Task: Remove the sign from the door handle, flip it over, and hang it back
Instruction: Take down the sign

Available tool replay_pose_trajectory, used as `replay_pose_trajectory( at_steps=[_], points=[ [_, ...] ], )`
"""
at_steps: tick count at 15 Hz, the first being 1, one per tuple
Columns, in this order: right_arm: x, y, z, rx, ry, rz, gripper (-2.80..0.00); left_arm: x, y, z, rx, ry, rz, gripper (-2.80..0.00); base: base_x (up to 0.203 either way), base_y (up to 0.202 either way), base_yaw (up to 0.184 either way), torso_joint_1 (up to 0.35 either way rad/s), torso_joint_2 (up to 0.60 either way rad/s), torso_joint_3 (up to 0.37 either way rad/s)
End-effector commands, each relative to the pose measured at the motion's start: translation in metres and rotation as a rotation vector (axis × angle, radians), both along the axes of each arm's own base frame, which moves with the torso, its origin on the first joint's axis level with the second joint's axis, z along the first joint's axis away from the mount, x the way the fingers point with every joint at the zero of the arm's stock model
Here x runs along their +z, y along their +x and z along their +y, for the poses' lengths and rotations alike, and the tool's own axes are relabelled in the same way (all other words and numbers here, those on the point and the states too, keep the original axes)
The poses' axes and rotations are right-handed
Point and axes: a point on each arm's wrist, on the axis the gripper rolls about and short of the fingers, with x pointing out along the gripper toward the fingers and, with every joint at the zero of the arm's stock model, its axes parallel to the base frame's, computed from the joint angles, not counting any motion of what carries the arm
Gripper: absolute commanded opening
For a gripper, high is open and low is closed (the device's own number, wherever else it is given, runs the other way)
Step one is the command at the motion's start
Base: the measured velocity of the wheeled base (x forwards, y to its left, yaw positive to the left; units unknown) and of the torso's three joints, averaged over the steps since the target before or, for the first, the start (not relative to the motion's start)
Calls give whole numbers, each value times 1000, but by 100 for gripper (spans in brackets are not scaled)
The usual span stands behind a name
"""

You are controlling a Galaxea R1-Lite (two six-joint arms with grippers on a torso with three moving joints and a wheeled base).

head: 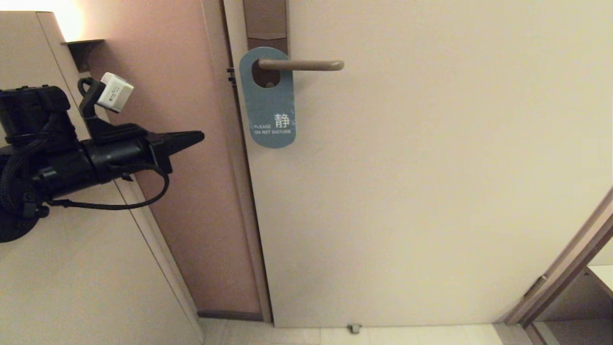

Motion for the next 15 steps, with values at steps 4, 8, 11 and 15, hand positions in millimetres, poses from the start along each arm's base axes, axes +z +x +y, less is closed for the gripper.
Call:
replay_pose_trajectory(
  at_steps=[4,8,11,15],
  points=[
    [0,0,0,0,-1,1,-280,0,18,-2,-7,0,-36,-280,0,0,0,0,0,0],
    [0,0,0,0,-1,1,-280,1,28,-3,-14,-4,-39,-280,0,0,0,0,0,0],
    [0,0,0,0,-1,1,-280,2,28,-8,-31,-9,-38,-280,0,0,0,0,0,0],
    [0,0,0,0,-1,1,-280,7,29,-12,-129,-13,-55,-280,0,0,0,0,0,0]
  ],
)
